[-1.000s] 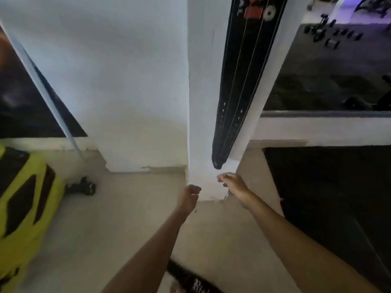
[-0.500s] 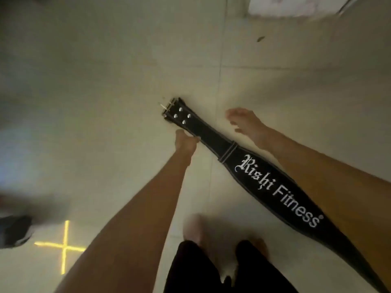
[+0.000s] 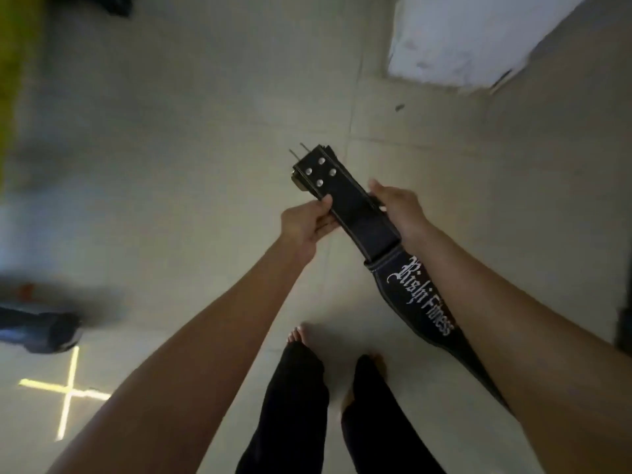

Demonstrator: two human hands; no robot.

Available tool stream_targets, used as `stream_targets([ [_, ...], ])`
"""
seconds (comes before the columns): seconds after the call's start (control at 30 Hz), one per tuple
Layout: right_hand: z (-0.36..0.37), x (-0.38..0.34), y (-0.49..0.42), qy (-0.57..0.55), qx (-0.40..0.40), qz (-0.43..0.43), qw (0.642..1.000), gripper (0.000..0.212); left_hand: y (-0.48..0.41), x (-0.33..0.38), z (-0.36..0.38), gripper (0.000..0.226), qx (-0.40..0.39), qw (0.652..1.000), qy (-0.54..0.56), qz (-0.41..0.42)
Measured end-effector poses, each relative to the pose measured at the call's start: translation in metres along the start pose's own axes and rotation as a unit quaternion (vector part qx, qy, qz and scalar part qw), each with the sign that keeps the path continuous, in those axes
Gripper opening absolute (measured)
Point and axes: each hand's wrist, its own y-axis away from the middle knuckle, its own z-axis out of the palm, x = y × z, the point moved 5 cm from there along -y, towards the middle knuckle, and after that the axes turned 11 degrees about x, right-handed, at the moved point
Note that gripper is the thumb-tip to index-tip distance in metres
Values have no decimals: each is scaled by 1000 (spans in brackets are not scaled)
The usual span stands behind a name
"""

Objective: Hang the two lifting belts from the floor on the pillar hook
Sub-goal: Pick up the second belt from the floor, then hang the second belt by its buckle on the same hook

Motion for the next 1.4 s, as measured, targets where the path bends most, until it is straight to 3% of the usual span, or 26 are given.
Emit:
stream_targets([
  [0.17, -146, -185, 182, -83, 40, -61, 994, 37, 257, 113, 60, 9, -166, 983, -30, 77],
  [0.37, -284, -343, 366, -167, 102, -240, 951, 29, 507, 208, 107, 13, -316, 901, -119, 273],
  [0.5, -338, -390, 432, -309, 143, -299, 892, 28, 617, 265, 134, 8, -330, 842, -136, 404],
  [0.63, -361, -428, 470, -398, 105, -339, 846, 15, 706, 342, 164, 12, -302, 794, -66, 523],
  [0.73, -378, -461, 497, -428, 84, -367, 822, 15, 722, 350, 164, 4, -298, 759, -86, 572],
  [0.87, -403, -490, 511, -451, 88, -370, 807, 30, 701, 328, 149, 12, -254, 734, -253, 577],
  [1.07, -413, -511, 514, -440, 26, -401, 803, 31, 780, 375, 181, 7, -214, 765, 2, 608],
  [1.23, -430, -526, 502, -436, 30, -403, 804, 33, 727, 330, 180, 15, -194, 798, -105, 561],
  [1.4, -443, -527, 503, -418, 35, -427, 801, 27, 775, 371, 211, 16, -243, 775, -19, 583],
])
